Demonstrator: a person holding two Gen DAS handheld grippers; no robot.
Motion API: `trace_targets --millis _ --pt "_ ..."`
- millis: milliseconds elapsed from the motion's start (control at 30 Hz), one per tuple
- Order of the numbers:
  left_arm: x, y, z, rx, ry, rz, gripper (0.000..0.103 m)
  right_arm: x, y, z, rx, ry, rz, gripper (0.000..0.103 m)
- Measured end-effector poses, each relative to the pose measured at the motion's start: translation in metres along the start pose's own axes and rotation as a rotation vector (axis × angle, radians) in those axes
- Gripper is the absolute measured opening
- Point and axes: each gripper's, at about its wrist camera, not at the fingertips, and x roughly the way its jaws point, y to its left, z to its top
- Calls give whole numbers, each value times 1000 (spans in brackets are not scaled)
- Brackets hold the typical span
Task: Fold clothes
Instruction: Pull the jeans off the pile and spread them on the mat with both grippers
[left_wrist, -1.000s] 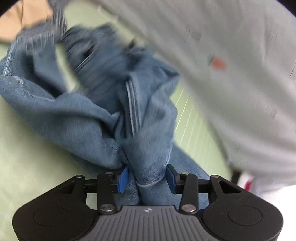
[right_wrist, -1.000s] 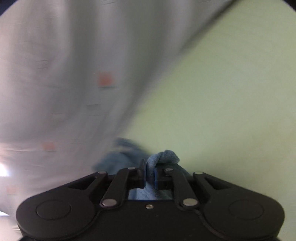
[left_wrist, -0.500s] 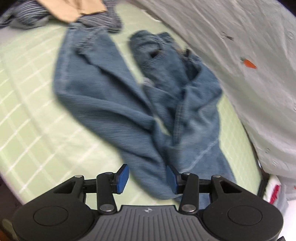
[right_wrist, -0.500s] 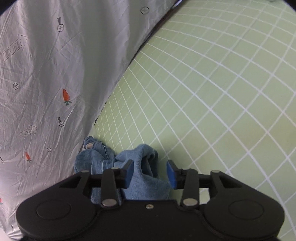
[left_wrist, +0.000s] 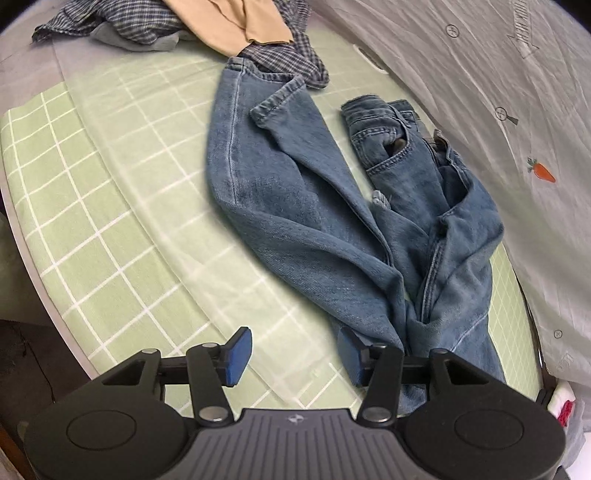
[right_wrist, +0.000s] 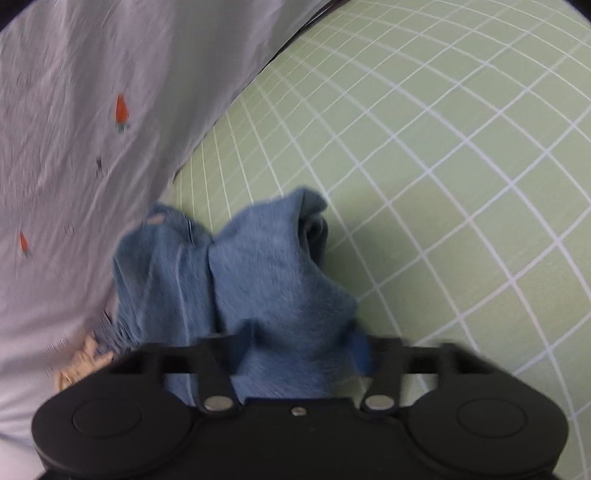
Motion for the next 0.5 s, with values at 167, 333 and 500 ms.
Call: trace_targets --millis 167,333,500 --pt "0 -8 -1 3 -9 -30 53 -23 0 26 -81 -119 -65 6" --pt "0 -13 -9 20 -31 -25 53 -72 -14 82 -121 -402 -260 0" --pt "15 -4 -14 -29 16 -9 53 -93 -28 104 -122 -460 -337 19"
